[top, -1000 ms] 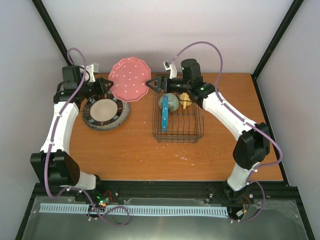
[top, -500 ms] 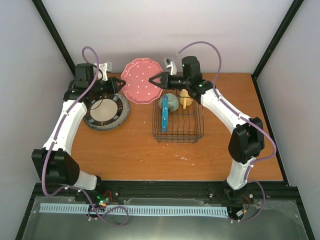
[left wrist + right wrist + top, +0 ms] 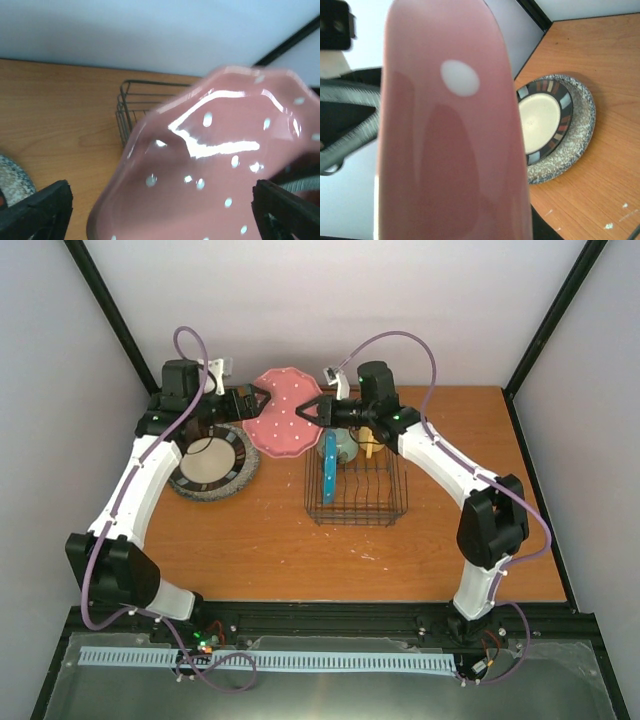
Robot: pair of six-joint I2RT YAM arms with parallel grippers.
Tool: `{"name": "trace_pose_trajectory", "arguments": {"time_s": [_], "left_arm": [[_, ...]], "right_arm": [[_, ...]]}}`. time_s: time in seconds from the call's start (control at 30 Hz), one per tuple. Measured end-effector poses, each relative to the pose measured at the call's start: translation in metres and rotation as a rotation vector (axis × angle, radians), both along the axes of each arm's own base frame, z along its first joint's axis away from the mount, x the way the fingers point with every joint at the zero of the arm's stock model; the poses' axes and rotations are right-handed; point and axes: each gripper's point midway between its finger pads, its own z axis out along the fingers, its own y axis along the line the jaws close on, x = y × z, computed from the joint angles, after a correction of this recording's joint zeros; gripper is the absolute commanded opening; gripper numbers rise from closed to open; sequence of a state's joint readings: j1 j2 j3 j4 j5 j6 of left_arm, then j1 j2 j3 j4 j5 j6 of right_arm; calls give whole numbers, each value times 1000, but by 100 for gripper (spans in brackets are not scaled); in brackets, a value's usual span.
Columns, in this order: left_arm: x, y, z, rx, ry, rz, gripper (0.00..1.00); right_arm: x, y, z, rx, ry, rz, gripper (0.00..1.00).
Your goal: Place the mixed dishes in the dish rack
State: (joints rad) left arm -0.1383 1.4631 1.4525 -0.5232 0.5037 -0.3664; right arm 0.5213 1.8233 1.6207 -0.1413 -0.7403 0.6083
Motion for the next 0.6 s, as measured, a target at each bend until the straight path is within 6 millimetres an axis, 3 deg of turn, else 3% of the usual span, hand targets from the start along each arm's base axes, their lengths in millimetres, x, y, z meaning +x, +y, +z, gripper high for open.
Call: {"name": "trace_pose_trajectory", "arguments": {"time_s": [0.13,0.23,0.47,0.53,0.6], "left_arm": [[5,16,15,54,-46,101,100],[4,38,31,108,-96,219,100],[-29,92,79,193,-262,486,100],[-31,102,82,217,-275,533,100],[-27,109,71,248,-255,567,100]], "right_arm": [[-4,-5,-6,-43,-2,-33,3],[-2,-20,2,-80,-41,-103,3],[-4,-78,65,-166,-242,-362,3],[-8,-104,83,-209,-291,-475,3],[-13,-129,97,-250,-327,-584,3]]}}
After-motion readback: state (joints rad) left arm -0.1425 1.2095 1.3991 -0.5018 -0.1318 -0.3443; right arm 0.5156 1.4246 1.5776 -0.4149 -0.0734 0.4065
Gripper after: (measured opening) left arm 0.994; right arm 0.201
